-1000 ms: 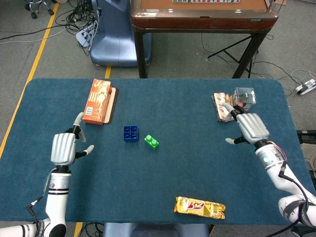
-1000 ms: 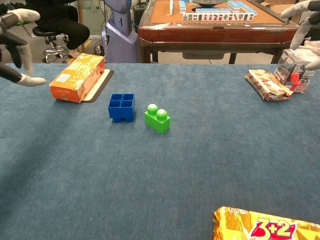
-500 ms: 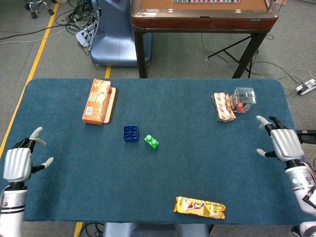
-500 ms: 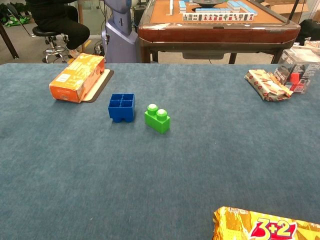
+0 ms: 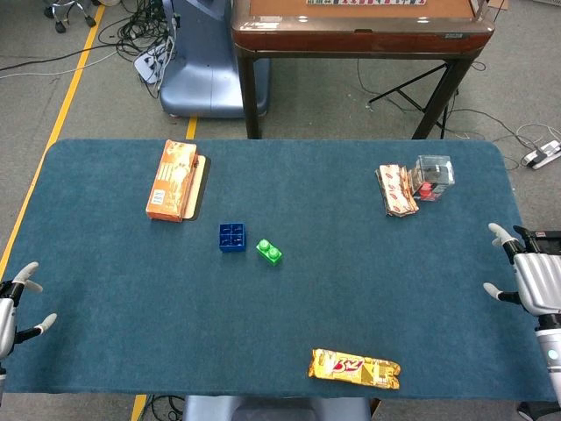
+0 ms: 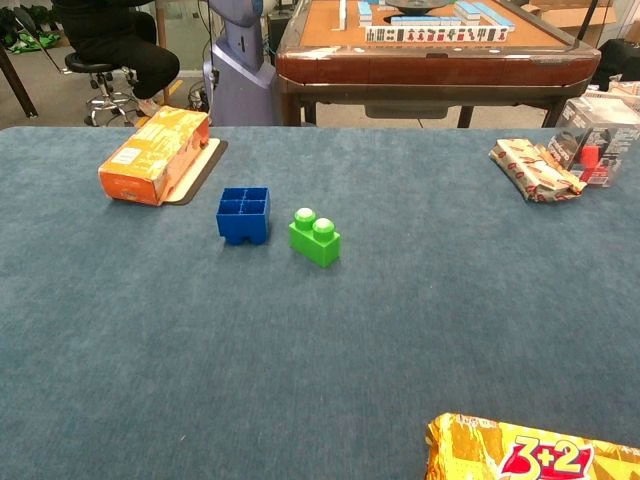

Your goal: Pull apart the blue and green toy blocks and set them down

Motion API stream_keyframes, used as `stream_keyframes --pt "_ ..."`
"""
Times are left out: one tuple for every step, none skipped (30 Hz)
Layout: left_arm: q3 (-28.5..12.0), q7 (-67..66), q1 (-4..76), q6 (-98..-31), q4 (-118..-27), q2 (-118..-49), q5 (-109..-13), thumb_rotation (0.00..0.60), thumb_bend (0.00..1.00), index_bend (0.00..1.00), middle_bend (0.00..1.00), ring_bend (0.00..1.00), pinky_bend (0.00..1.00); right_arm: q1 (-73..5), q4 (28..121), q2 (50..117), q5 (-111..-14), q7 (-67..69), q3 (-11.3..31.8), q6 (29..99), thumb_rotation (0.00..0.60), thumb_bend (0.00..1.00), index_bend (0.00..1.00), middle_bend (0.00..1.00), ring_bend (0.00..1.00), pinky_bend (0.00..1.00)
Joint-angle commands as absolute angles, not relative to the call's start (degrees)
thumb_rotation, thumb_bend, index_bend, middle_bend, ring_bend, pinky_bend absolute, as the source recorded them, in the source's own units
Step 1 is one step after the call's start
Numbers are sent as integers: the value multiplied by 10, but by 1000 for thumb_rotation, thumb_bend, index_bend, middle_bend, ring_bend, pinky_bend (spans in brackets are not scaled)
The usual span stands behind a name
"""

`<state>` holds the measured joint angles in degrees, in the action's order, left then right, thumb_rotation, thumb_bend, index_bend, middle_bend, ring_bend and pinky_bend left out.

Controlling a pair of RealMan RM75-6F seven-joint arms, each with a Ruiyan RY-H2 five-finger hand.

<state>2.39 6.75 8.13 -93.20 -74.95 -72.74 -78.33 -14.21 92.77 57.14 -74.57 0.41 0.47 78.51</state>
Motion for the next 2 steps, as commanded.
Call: stream_keyframes --pt "18 73 80 -922 -748 -725 -789 600 52 185 421 326 390 -133 935 565 -748 13 7 788 600 0 154 312 306 363" --pt "17 74 80 -920 -748 -724 -790 600 52 185 421 326 390 -131 936 562 -748 16 7 788 600 0 163 312 306 363"
